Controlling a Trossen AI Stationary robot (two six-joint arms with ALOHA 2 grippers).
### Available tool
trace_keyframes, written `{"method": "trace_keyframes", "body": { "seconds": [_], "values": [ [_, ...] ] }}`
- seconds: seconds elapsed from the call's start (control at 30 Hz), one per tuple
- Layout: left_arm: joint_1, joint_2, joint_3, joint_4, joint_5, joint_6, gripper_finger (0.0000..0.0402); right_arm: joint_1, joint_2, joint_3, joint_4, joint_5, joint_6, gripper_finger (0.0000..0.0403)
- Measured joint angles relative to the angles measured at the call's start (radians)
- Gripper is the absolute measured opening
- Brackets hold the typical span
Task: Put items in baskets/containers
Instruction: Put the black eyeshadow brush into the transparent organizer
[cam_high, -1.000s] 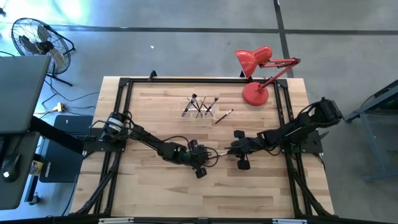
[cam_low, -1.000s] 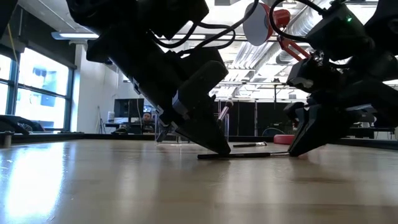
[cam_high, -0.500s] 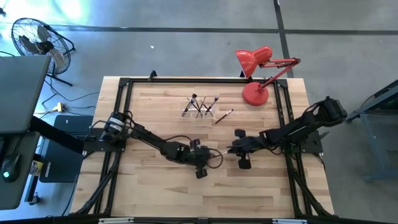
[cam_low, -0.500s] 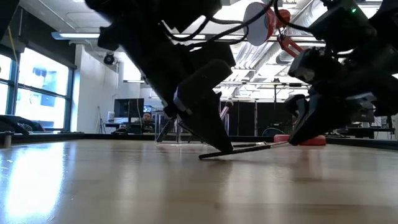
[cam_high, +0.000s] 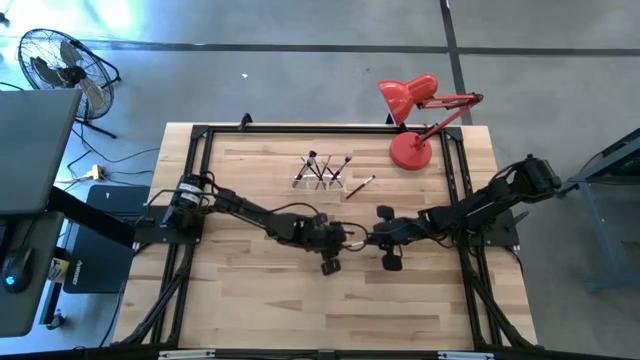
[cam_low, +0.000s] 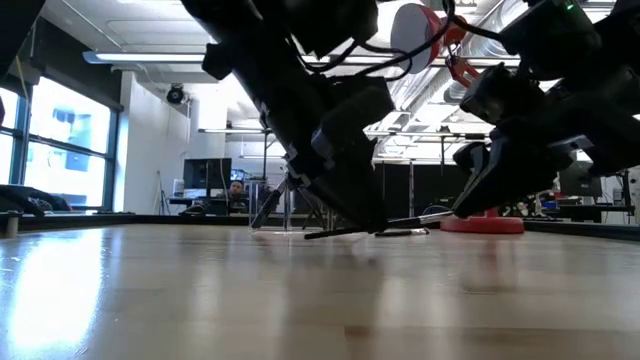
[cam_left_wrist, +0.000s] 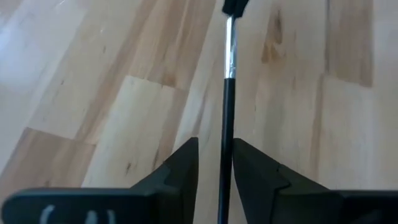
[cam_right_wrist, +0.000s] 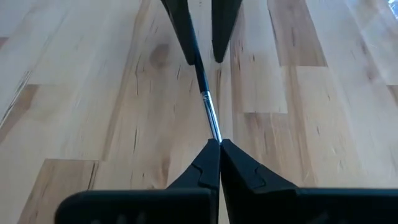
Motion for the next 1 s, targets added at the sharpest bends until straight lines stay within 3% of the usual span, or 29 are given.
{"method": "trace_keyframes", "body": {
  "seconds": [0.43,0.63,1.0],
  "values": [
    [0.002,0.019,0.001,-0.034,0.093,0.0,0.0097,0.0,-0.001,0.002,0.054,0.011,0.0,0.0],
    [0.003,0.019,0.002,-0.034,0.084,0.0,0.0097,0.0,-0.001,0.002,0.042,-0.009,0.0,0.0],
    [0.022,0.02,0.152,-0.182,0.107,0.07,0.0097,0.0,-0.001,0.035,-0.006,-0.025,0.0,0.0]
  ]
}}
